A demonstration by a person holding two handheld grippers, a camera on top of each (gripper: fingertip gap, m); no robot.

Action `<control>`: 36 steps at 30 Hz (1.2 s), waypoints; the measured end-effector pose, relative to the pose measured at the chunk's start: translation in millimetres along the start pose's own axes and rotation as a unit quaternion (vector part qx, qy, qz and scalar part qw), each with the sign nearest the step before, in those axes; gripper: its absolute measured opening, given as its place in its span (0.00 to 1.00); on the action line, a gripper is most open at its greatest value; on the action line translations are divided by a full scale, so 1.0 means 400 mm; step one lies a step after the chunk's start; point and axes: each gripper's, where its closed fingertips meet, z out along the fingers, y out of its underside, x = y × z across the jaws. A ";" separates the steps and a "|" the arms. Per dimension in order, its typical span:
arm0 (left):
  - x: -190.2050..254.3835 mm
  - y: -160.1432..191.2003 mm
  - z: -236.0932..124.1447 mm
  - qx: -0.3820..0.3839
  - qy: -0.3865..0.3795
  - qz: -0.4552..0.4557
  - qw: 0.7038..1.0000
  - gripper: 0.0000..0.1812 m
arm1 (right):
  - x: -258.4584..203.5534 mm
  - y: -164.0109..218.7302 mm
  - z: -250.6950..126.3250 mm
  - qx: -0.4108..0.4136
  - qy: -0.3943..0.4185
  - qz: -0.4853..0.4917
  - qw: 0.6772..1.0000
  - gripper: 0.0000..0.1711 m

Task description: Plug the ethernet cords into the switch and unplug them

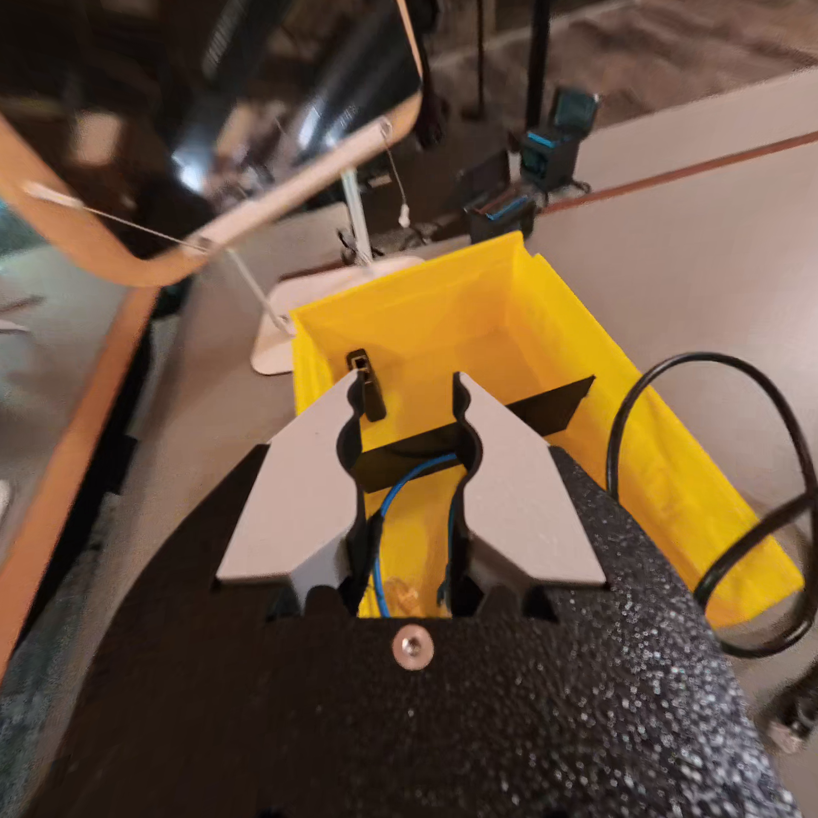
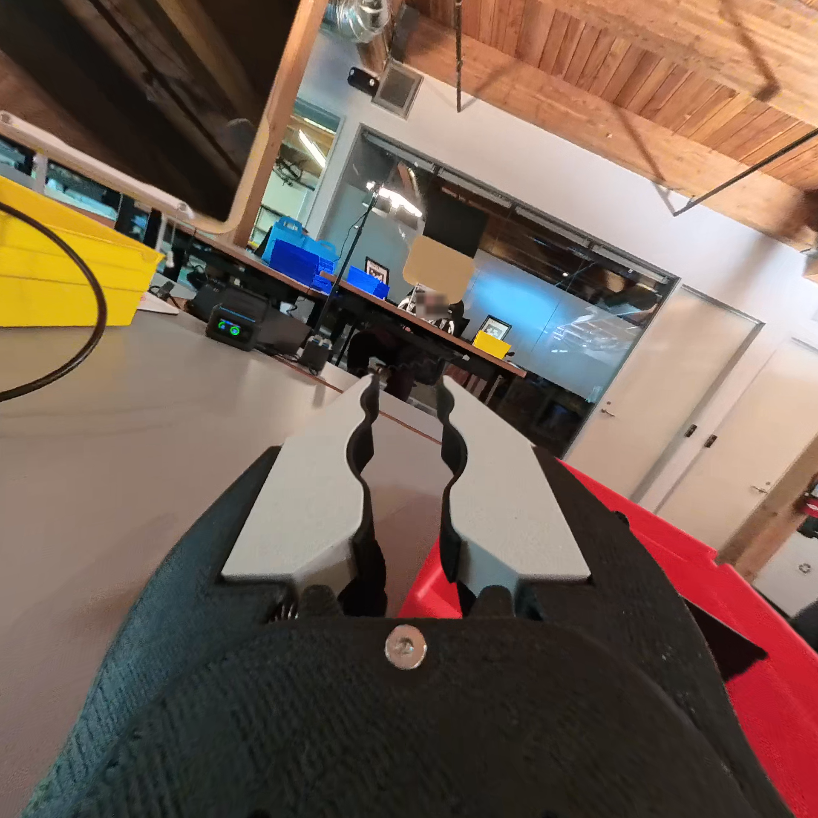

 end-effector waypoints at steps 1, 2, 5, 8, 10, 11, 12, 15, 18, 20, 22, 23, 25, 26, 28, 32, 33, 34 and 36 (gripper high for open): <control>0.002 0.000 0.042 -0.026 0.016 -0.005 1.000 0.21 | -0.006 0.004 0.002 0.007 0.005 0.000 1.000 0.14; 0.000 0.005 0.086 -0.058 0.029 -0.013 0.998 0.21 | -0.015 0.014 0.005 0.012 0.006 -0.004 1.000 0.14; 0.002 0.033 0.202 -0.153 0.066 -0.038 0.985 0.25 | -0.055 0.076 0.032 -0.041 -0.011 -0.060 0.997 0.15; -0.020 0.073 0.294 -0.227 0.052 -0.023 0.972 0.27 | -0.100 0.059 0.025 -0.017 -0.046 -0.094 0.994 0.14; -0.040 0.103 0.336 -0.270 0.030 0.002 0.962 0.27 | -0.120 0.061 0.024 -0.015 -0.059 -0.115 0.992 0.13; -0.051 0.116 0.350 -0.288 0.016 0.016 0.957 0.28 | -0.123 0.066 0.025 -0.021 -0.059 -0.122 0.990 0.13; -0.063 0.129 0.360 -0.306 0.001 0.033 0.951 0.28 | -0.124 0.070 0.026 -0.024 -0.060 -0.124 0.990 0.13; -0.096 0.172 0.376 -0.354 -0.043 0.098 0.929 0.28 | -0.117 0.071 0.025 -0.024 -0.058 -0.109 0.992 0.12; -0.090 0.207 0.392 -0.374 -0.040 0.099 0.921 0.28 | -0.110 0.077 0.027 -0.029 -0.056 -0.098 0.993 0.12; -0.096 0.214 0.401 -0.370 -0.048 0.094 0.923 0.28 | -0.111 0.081 0.028 -0.032 -0.059 -0.096 0.993 0.12; -0.100 0.219 0.404 -0.370 -0.053 0.092 0.923 0.27 | -0.114 0.083 0.027 -0.033 -0.062 -0.098 0.993 0.12; -0.102 0.224 0.403 -0.374 -0.055 0.092 0.921 0.26 | -0.117 0.084 0.027 -0.034 -0.064 -0.099 0.992 0.11; -0.104 0.239 0.403 -0.384 -0.057 0.095 0.917 0.27 | -0.121 0.086 0.027 -0.036 -0.068 -0.102 0.992 0.11; -0.106 0.246 0.403 -0.388 -0.059 0.095 0.915 0.28 | -0.123 0.087 0.027 -0.036 -0.070 -0.103 0.992 0.11; -0.113 0.245 0.407 -0.380 -0.068 0.099 0.917 0.24 | -0.125 0.090 0.026 -0.038 -0.071 -0.106 0.991 0.11; -0.088 0.216 0.408 -0.348 -0.032 0.094 0.932 0.12 | -0.126 0.094 0.027 -0.042 -0.073 -0.106 0.991 0.10; -0.077 0.211 0.406 -0.344 -0.018 0.090 0.935 0.12 | -0.126 0.095 0.026 -0.043 -0.073 -0.106 0.991 0.10; -0.068 0.204 0.403 -0.335 -0.008 0.088 0.938 0.12 | -0.125 0.095 0.026 -0.043 -0.073 -0.106 0.991 0.10; -0.055 0.181 0.391 -0.314 0.000 0.097 0.945 0.12 | -0.125 0.096 0.026 -0.043 -0.073 -0.106 0.991 0.10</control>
